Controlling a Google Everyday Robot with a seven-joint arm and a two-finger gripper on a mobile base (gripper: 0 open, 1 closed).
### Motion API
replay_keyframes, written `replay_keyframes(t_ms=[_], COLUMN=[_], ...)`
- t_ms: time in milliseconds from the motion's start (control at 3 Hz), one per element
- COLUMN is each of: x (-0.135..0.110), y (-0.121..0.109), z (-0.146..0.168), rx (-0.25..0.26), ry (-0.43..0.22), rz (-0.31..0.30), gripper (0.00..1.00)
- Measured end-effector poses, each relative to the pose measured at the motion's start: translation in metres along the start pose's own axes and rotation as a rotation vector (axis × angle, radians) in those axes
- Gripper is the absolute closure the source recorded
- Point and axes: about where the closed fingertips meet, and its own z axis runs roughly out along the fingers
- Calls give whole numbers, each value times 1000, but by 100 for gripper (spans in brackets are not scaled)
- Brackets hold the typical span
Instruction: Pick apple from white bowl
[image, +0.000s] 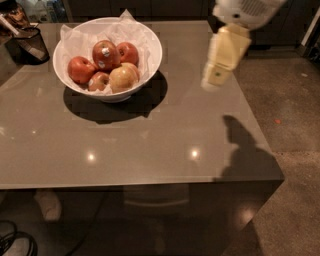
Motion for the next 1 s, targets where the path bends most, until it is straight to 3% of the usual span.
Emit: replay_keyframes(t_ms=[333, 1000], x=[-64, -73], y=[-18, -23], z=[14, 20], rx=[-6, -13], ry=[-26, -42], rz=[-110, -120], gripper=[0, 0])
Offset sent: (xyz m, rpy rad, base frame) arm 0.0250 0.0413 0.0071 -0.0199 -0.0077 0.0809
